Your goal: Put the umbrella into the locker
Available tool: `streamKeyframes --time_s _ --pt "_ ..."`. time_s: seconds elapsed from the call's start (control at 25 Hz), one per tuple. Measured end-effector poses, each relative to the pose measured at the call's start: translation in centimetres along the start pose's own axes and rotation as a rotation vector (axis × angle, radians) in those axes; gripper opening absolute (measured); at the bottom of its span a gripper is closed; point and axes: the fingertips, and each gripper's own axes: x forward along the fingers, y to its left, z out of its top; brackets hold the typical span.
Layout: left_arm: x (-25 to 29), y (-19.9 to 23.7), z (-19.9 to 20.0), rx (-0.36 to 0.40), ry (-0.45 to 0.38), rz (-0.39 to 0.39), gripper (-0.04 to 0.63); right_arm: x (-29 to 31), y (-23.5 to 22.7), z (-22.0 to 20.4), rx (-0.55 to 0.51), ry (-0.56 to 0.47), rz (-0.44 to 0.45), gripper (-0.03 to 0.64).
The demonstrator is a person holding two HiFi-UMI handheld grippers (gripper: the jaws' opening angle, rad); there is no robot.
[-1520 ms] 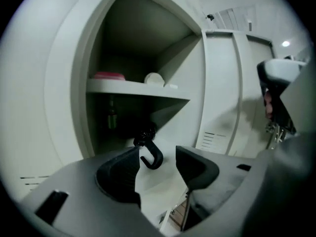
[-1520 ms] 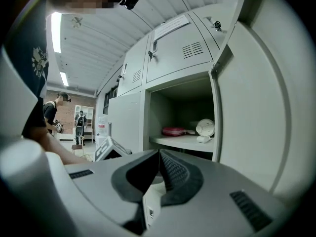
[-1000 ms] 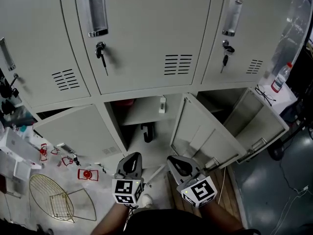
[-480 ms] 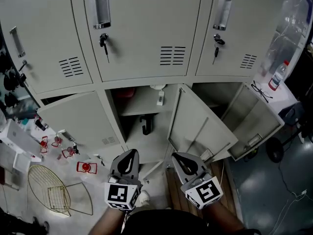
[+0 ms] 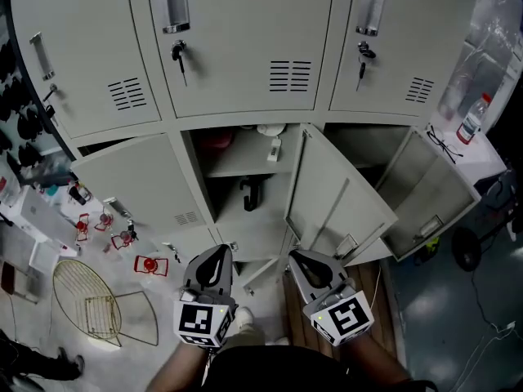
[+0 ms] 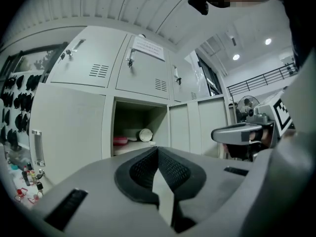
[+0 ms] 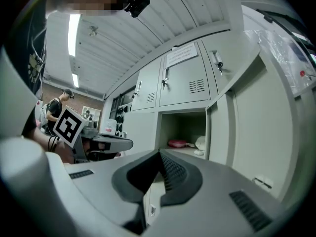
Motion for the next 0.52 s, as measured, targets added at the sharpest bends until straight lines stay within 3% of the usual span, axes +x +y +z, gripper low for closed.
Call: streamKeyframes --time_s 0.32,0.52 --pt "-0.3 -0.7 -0.7 0.039 0.039 0.021 0.023 -0.2 0.0 -1.9 0.051 0.007 0.012 0.029" --pt "0.2 -0.1 0.3 0.16 0.014 0.063 0.025 1.1 -0.1 -2.1 0.035 0.012 0.015 0.029"
